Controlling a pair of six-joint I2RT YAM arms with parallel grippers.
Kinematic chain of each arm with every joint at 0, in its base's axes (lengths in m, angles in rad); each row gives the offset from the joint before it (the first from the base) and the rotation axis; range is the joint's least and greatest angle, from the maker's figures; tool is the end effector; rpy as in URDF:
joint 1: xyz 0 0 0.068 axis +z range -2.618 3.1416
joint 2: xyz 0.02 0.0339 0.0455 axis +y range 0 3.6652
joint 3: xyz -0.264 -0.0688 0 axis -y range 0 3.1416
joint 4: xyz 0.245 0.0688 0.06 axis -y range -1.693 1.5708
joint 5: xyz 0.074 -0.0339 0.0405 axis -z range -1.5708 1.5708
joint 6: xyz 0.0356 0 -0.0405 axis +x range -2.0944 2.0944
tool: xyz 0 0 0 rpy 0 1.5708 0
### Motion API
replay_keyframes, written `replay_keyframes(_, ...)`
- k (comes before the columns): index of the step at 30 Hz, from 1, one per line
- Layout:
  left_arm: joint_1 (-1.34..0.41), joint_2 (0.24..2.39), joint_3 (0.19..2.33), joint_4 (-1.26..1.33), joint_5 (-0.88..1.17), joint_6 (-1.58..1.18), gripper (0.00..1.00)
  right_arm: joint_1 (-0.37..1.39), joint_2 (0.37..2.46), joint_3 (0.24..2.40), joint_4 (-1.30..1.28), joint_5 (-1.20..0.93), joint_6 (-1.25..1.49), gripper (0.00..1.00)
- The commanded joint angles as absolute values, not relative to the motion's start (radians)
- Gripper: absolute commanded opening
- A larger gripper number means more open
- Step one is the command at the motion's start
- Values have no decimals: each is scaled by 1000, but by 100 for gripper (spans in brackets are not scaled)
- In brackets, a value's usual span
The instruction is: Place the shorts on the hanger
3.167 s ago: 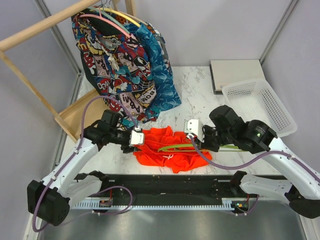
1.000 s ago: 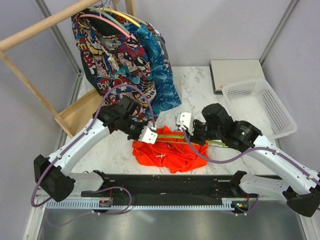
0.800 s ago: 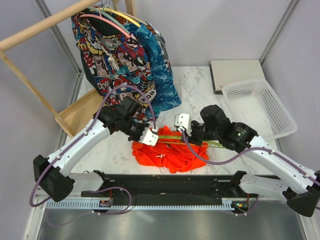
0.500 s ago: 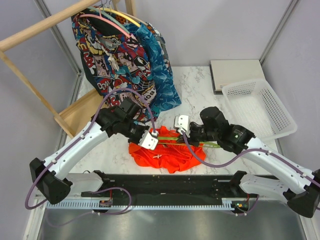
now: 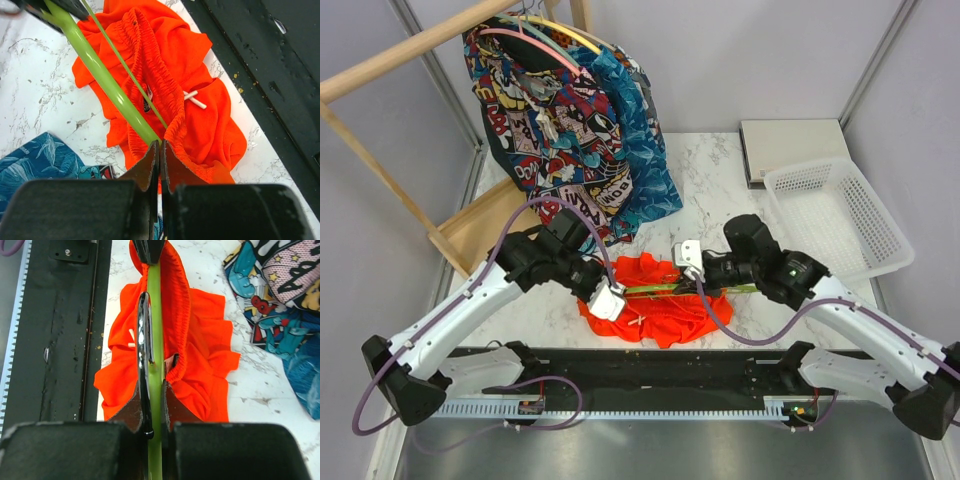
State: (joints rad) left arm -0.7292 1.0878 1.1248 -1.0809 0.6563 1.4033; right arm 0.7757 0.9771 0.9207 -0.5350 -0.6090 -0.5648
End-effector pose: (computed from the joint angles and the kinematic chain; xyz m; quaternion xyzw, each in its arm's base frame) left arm 0.1283 -0.1437 0.3280 0.8407 0.3684 -0.2121 0.3356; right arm 0.1328 0.1588 0.3209 -0.6335 0.5722 0.3103 0.4184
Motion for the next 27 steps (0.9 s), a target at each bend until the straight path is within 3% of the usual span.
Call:
replay_keyframes(1, -741, 1098, 1146, -967, 706, 1369, 7, 782, 1037, 948, -417, -768, -555, 0)
replay_keyframes(2, -739, 1100, 1155, -959, 710, 1324, 19, 782, 1040, 939, -404, -769, -546, 0)
replay_keyframes(5, -741, 1108, 1190, -943, 695, 1117, 38, 782, 1039, 920, -353, -752, -519, 0)
replay_keyframes(7, -733, 1094, 1201, -925, 617, 949, 41, 779, 1029, 905, -330, -741, -508, 0)
replay_keyframes(11, -593, 1006, 1178, -1017, 656, 917, 54, 767, 1022, 881, -314, -744, -497, 0)
replay_keyframes(20, -548, 946, 1097, -1163, 595, 945, 63, 765, 1034, 893, -301, -724, -489, 0)
replay_keyframes(27, -552, 1014, 1040, -1030, 597, 888, 78, 765, 1045, 919, -295, -736, -479, 0)
